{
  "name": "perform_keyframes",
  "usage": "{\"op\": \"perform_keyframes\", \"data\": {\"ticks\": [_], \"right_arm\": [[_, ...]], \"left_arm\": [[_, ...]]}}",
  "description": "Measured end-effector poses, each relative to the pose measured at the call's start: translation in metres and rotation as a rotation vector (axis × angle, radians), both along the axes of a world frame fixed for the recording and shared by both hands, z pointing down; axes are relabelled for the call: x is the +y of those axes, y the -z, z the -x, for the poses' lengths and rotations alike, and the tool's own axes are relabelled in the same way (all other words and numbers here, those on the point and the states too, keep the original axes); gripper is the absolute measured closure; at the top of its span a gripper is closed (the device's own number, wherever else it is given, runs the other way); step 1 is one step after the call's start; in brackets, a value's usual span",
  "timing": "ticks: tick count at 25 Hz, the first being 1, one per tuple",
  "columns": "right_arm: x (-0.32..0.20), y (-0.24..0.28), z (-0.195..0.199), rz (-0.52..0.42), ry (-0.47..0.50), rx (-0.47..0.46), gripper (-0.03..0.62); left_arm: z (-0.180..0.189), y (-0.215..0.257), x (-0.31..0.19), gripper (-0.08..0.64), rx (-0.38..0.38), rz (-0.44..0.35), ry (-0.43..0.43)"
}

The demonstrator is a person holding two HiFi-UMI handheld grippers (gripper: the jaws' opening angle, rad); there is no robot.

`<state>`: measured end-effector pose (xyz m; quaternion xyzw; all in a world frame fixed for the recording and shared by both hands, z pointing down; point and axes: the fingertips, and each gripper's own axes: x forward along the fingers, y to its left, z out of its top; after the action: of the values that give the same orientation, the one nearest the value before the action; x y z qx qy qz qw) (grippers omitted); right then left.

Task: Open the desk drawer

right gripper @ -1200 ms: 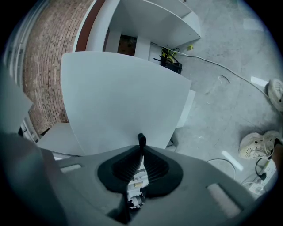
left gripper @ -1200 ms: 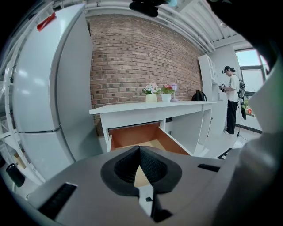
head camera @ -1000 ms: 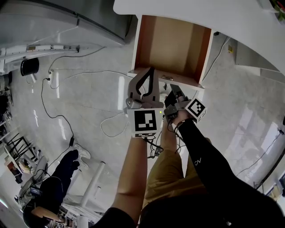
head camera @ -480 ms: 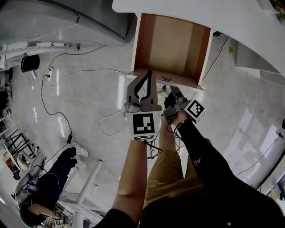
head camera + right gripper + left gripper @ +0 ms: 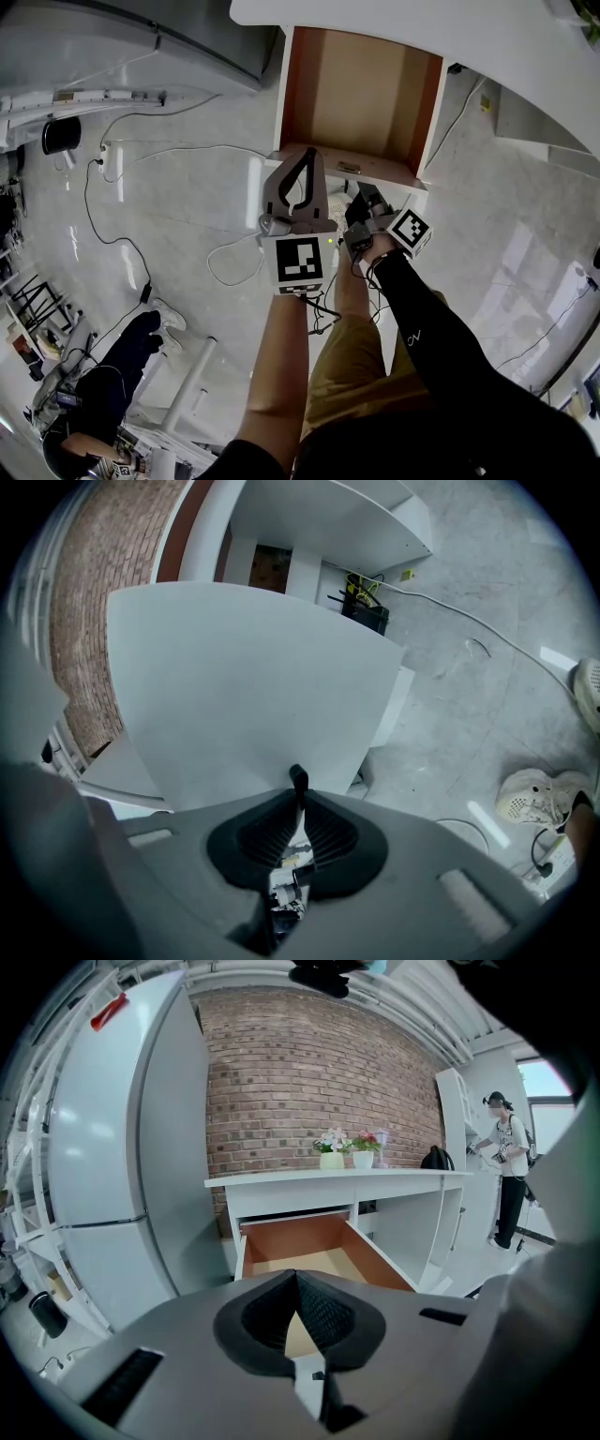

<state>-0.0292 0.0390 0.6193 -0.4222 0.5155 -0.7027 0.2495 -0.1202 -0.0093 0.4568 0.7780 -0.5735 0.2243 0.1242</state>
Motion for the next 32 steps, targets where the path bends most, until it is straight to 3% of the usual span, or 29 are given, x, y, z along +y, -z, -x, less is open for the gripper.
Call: {"op": "perform_keyframes", "data": {"ticks": [32], "right_arm": [[-0.018,-0.05,-0.003,-0.007,0.043,0.073,0.568]], "left_arm": [[0.006,-0.006,0.006,0.552,-0.028,0.023,-0.024]]}}
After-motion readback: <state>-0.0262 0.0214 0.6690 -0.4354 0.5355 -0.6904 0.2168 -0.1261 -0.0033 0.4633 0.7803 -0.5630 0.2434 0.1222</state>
